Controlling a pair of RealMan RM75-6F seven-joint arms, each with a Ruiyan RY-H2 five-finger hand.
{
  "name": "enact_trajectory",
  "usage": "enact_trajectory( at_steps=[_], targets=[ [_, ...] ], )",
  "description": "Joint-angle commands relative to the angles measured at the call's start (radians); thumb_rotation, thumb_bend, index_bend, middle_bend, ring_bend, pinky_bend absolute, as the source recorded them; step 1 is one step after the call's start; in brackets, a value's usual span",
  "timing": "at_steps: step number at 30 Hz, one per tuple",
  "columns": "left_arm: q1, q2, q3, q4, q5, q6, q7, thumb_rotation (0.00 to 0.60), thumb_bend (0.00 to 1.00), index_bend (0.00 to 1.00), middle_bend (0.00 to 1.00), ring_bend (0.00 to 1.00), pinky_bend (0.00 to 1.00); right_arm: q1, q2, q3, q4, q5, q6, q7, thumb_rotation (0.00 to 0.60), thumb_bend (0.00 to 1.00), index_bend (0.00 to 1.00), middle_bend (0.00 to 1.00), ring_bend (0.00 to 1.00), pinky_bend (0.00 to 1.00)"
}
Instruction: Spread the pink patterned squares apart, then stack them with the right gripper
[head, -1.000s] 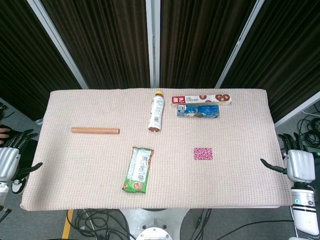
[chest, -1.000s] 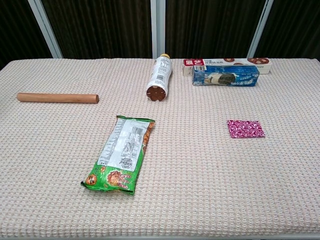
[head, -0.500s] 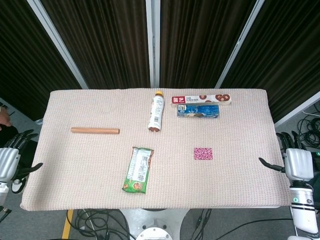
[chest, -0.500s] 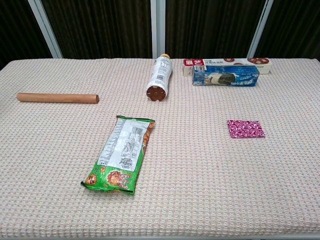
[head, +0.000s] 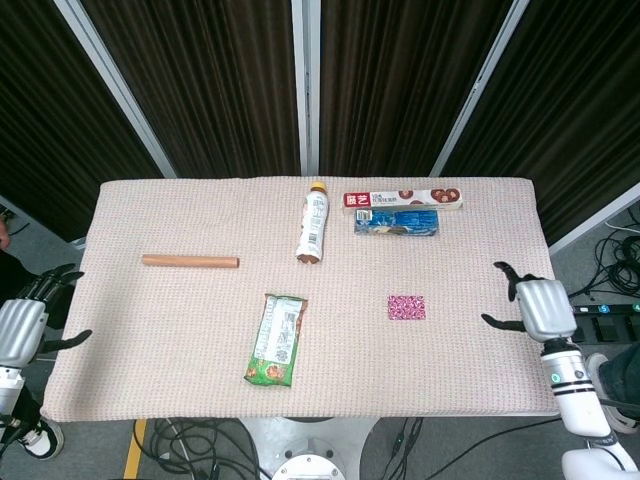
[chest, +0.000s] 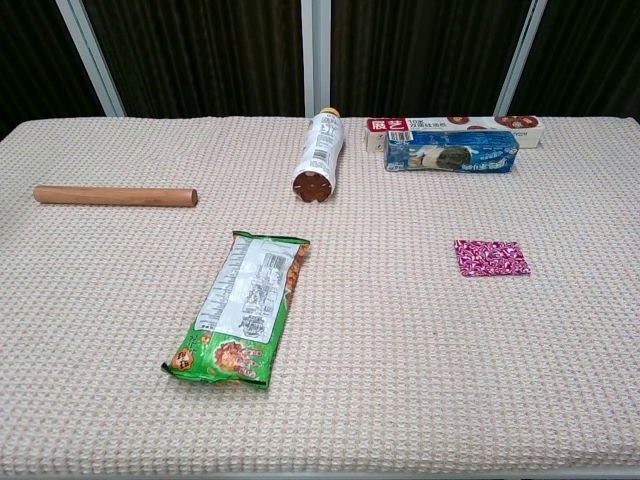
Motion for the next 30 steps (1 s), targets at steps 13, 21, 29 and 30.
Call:
enact_trajectory(
  at_steps=[13,21,29,30],
  targets=[
    [0.004,0.015,0.004,-0.027,0.006,0.008,0.016,0.6,0.06,0.23,0.23,0.16,0.26,0.233,0.031,-0.033,-0.109,0.131,-0.422,-0.073,0.6,0.56,0.36,1.0,1.0,0.97],
    [0.002,0.016,0.005,-0.024,0.005,0.001,0.009,0.6,0.06,0.23,0.23,0.16,0.26,0.288,-0.044,-0.063,-0.063,0.247,-0.451,-0.2,0.6,0.73,0.39,1.0,1.0,0.97],
    [0.005,0.015,0.004,-0.012,0.001,0.003,-0.004,0.6,0.06,0.23,0.23,0.16,0.26,0.32,-0.119,-0.08,-0.022,0.345,-0.447,-0.259,0.6,0.74,0.38,1.0,1.0,0.97],
    [0.005,0.014,0.004,-0.01,0.001,0.002,-0.006,0.6,0.06,0.23,0.23,0.16,0.26,0.324,-0.131,-0.082,-0.013,0.355,-0.442,-0.265,0.6,0.74,0.37,1.0,1.0,0.97]
  ],
)
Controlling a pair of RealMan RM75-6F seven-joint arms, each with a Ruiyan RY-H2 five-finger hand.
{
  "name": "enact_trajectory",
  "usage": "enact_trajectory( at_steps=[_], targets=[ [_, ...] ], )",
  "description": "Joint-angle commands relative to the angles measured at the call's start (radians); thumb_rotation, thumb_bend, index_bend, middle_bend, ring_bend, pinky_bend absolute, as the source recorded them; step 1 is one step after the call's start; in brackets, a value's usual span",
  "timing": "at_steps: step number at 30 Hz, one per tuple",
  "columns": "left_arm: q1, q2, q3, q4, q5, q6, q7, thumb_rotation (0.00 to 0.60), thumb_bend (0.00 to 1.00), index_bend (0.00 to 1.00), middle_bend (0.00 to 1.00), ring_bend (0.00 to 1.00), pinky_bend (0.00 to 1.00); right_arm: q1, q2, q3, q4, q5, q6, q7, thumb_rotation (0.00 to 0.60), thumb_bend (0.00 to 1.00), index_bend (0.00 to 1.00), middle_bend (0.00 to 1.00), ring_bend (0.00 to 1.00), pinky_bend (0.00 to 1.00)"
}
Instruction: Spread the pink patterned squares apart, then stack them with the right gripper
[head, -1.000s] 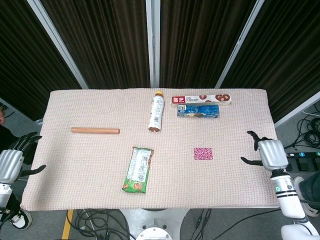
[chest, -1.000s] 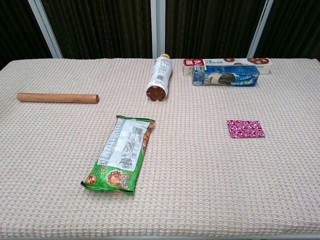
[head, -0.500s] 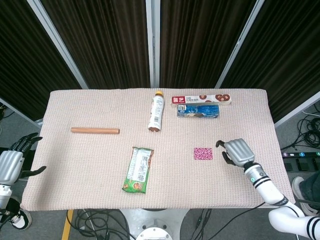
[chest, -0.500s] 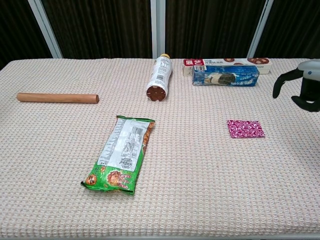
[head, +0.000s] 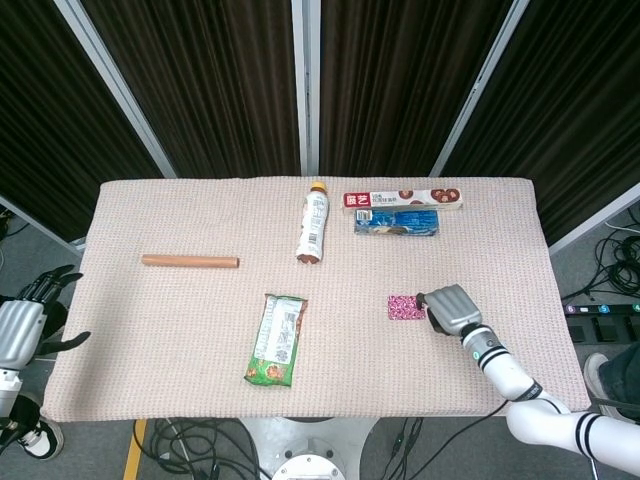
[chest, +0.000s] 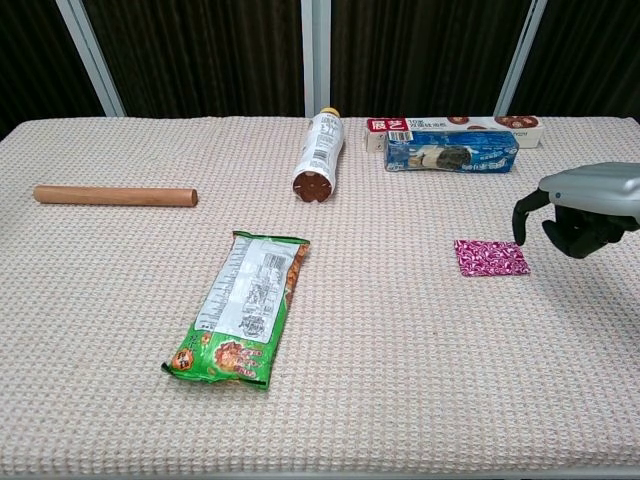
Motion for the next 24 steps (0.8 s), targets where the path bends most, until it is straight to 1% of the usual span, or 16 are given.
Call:
enact_trajectory(
  at_steps=[1,6,10,16,24],
  targets=[
    [0.0,-0.001,0.001,0.004,0.0,-0.001,-0.002,0.6,0.06,0.23,0.23,0.17,0.26,0.012,-0.032,-0.007,0.025,0.026,0.013,-0.018,0.6,0.74,0.36,1.0,1.0,0.97],
    [0.0,-0.004,-0.001,0.011,-0.002,-0.002,-0.008,0.6,0.06,0.23,0.23,0.17,0.26,0.011,-0.08,-0.008,0.057,0.043,0.054,-0.02,0.6,0.73,0.33,1.0,1.0,0.97],
    [-0.001,-0.005,-0.003,0.014,-0.004,-0.002,-0.012,0.6,0.06,0.23,0.23,0.17,0.26,0.014,-0.102,-0.015,0.076,0.057,0.057,-0.024,0.6,0.73,0.3,1.0,1.0,0.97],
    [0.0,-0.006,-0.005,0.017,-0.007,-0.003,-0.017,0.6,0.06,0.23,0.23,0.17,0.26,0.025,-0.118,-0.028,0.091,0.081,0.049,-0.039,0.6,0.73,0.29,1.0,1.0,0.97],
    [0.002,-0.008,-0.008,0.026,-0.014,-0.001,-0.029,0.6,0.06,0.23,0.23,0.17,0.26,0.041,-0.143,-0.03,0.097,0.094,0.055,-0.05,0.6,0.74,0.29,1.0,1.0,0.97]
  ],
)
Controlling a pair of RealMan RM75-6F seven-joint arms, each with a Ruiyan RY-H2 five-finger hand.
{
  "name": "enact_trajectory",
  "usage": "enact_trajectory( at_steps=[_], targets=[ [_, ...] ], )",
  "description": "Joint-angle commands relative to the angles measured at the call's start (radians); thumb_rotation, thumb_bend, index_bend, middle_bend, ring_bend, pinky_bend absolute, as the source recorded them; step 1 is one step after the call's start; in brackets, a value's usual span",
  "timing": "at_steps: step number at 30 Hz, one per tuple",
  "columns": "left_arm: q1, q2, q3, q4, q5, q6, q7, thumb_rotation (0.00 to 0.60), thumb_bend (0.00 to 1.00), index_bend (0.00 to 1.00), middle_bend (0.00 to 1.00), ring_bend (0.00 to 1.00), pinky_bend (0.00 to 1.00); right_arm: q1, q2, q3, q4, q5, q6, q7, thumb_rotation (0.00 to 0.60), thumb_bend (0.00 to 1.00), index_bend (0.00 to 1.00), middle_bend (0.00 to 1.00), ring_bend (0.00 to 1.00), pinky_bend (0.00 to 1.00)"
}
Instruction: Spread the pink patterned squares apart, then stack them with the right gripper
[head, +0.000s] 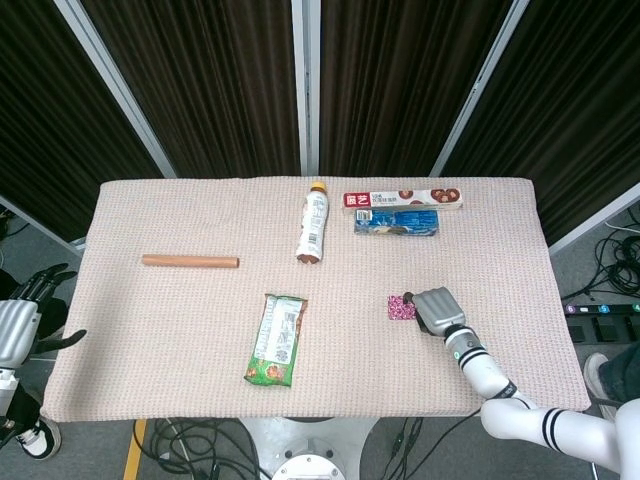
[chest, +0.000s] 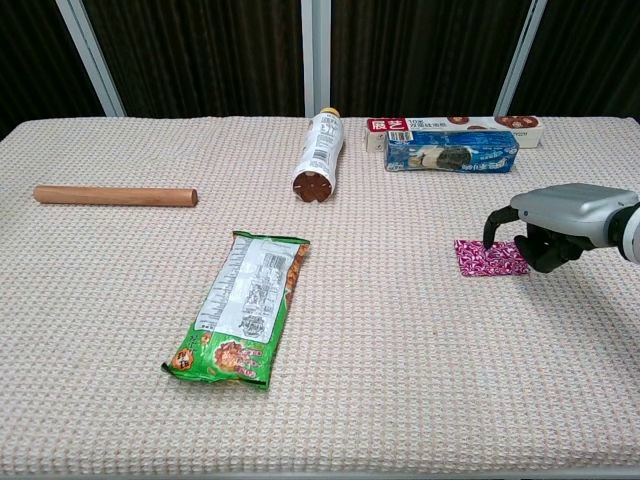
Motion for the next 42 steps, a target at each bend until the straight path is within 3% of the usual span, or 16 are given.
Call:
enact_trajectory(
  at_steps=[1,13,42],
  targets=[
    [0.0,0.0,-0.001,0.001,0.0,0.001,-0.001,0.6,0.06,0.23,0.23,0.17,0.26,0.006,-0.006,-0.001,-0.002,0.003,0.002,-0.006,0.6,0.74,0.29,1.0,1.0,0.97],
    [0.001,0.0,-0.005,0.014,-0.009,-0.005,-0.013,0.6,0.06,0.23,0.23,0.16,0.26,0.025,-0.026,-0.02,0.004,0.045,0.001,-0.046,0.6,0.74,0.29,1.0,1.0,0.97],
    [-0.004,0.002,-0.014,0.014,-0.014,-0.009,-0.012,0.6,0.06,0.23,0.23,0.16,0.26,0.04,0.036,-0.069,-0.021,0.189,0.025,-0.134,0.6,0.74,0.29,1.0,1.0,0.97]
  ],
)
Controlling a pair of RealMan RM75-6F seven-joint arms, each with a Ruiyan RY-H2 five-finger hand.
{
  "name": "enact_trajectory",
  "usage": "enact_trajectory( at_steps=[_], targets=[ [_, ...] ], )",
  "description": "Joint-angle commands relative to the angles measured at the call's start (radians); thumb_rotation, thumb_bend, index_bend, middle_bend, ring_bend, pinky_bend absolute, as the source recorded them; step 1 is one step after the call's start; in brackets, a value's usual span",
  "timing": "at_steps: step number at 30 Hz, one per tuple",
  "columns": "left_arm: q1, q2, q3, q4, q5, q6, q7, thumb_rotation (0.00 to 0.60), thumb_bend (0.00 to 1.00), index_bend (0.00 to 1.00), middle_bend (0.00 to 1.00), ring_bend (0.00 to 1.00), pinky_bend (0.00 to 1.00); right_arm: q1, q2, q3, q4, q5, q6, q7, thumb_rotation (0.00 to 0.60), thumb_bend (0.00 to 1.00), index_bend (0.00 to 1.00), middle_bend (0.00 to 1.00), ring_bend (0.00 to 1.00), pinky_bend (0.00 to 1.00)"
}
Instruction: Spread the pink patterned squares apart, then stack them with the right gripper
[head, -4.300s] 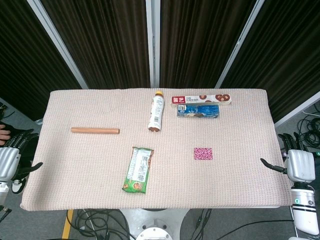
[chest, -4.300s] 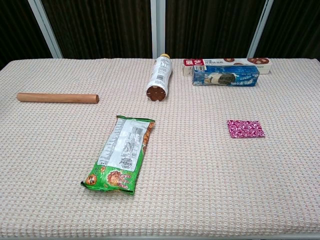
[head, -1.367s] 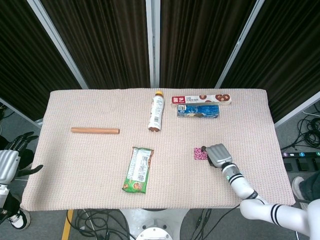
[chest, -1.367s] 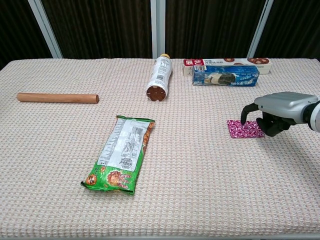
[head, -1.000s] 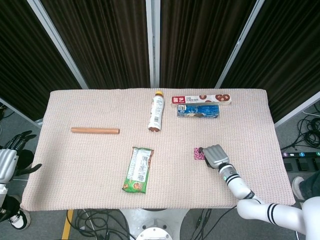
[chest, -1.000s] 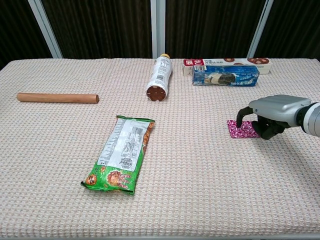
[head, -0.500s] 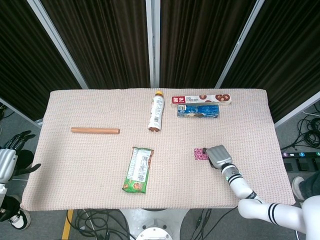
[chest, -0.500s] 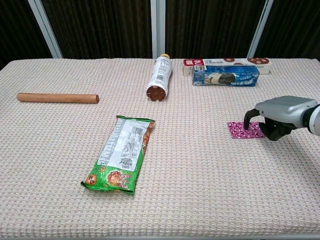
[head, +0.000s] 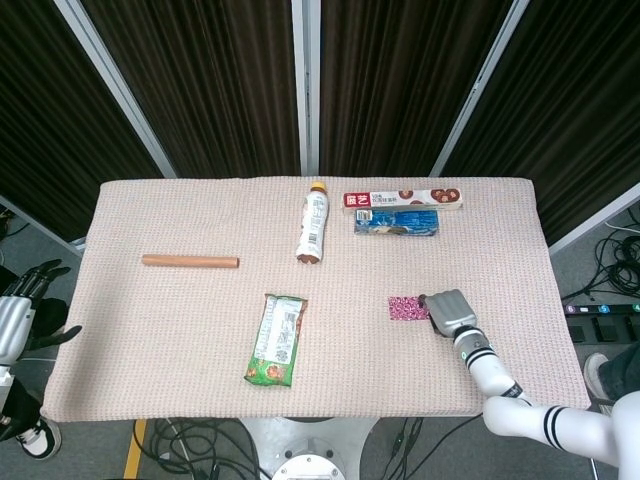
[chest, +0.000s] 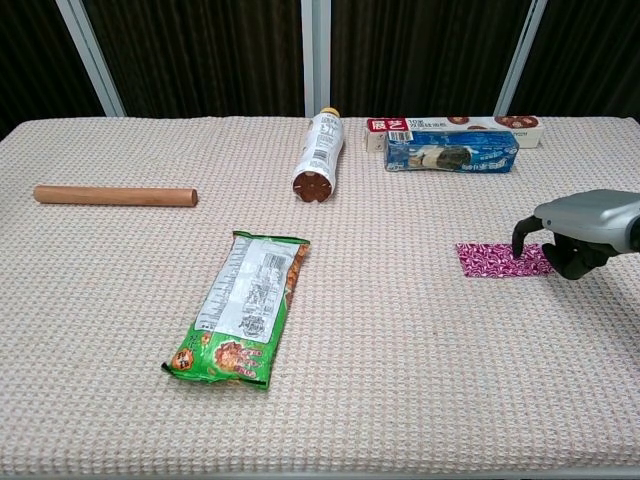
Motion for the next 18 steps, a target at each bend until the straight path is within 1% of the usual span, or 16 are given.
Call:
enact_trajectory(
  at_steps=[1,6,12,18],
  targets=[
    [0.0,0.0,-0.001,-0.002,0.0,0.0,0.002,0.6,0.06,0.23,0.23,0.17,0.26,0.001,0.009,-0.006,-0.003,0.014,-0.004,-0.005,0.6,0.74,0.29,1.0,1.0,0.97],
    [0.002,0.002,0.0,-0.001,0.001,0.004,-0.001,0.6,0.06,0.23,0.23,0.16,0.26,0.002,0.017,-0.007,-0.009,0.024,0.003,-0.003,0.6,0.74,0.29,1.0,1.0,0.97],
    [0.005,0.003,-0.001,0.003,0.0,0.008,-0.006,0.6,0.06,0.23,0.23,0.16,0.26,0.0,0.033,0.007,-0.053,-0.016,0.032,0.018,0.6,0.74,0.29,1.0,1.0,0.97],
    [0.005,0.005,-0.006,0.004,-0.006,0.01,-0.008,0.6,0.06,0.23,0.23,0.16,0.26,0.008,0.009,0.016,-0.057,-0.027,0.029,0.028,0.6,0.74,0.29,1.0,1.0,0.97]
  ],
)
